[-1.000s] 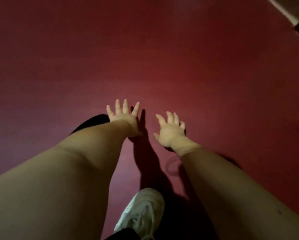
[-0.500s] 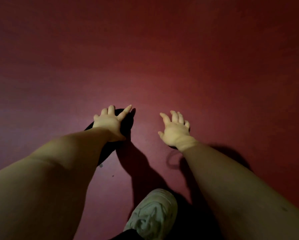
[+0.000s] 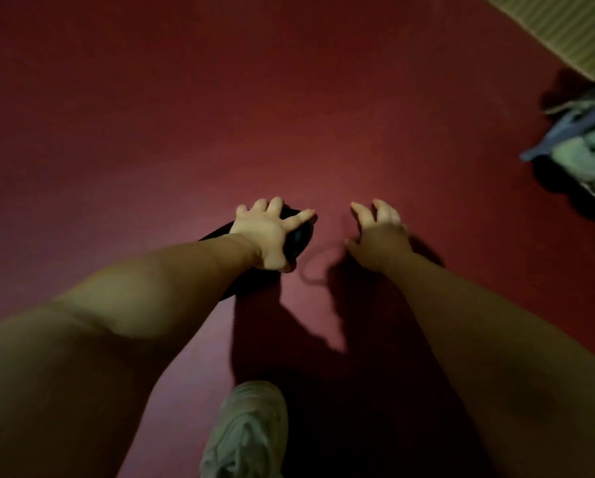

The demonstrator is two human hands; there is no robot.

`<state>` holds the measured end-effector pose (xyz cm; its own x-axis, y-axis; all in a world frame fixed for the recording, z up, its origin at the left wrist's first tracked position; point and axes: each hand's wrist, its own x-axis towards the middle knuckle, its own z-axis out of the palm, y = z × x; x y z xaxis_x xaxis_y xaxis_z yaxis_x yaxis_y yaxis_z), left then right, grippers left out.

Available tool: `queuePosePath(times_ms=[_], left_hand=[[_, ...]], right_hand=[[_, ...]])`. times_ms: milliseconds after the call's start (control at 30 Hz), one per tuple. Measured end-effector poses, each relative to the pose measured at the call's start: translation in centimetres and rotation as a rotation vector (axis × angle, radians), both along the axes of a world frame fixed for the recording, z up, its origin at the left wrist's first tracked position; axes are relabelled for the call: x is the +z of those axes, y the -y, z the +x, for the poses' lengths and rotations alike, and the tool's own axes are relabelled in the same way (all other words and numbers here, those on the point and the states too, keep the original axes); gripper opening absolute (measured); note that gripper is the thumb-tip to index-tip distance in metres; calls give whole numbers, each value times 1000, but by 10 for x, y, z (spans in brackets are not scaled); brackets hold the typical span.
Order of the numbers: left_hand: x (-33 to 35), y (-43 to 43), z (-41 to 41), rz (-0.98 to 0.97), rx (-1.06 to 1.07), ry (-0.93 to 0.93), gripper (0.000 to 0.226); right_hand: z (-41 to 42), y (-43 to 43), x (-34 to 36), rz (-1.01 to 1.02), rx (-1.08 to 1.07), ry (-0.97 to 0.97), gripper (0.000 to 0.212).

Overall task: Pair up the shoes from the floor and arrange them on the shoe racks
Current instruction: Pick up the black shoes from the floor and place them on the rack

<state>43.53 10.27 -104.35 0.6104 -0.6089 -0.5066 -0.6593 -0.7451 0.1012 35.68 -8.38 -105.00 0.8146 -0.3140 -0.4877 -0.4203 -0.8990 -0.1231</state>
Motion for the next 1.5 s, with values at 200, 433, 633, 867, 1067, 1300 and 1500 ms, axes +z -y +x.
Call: queuePosePath(times_ms=[200,433,633,867,1067,1300,1500], left_hand=[[6,127,-39,-72,-317,23,101],[38,250,-116,-152,-737,68,100],[72,328,-189,-195,-1088,149,91],[83,404,-267,-103,-1162,105,97],[64,468,-346,30,-1084,69,86],[64,555,-463,138,-858,77,88],[57,583,-590,204,-1189,95,84]], right_hand=[[-103,123,40,-105,-235,-70,72],[-241,230,102,-259,-338,-296,74],[-317,284,113,-247,-477,-301,74],[-357,337,88,53,-812,17,75],[-437,378,75,134,-1037,152,71],[-579,394,39,188,-1380,117,77],[-722,373,21,-170,-1680,-32,71]])
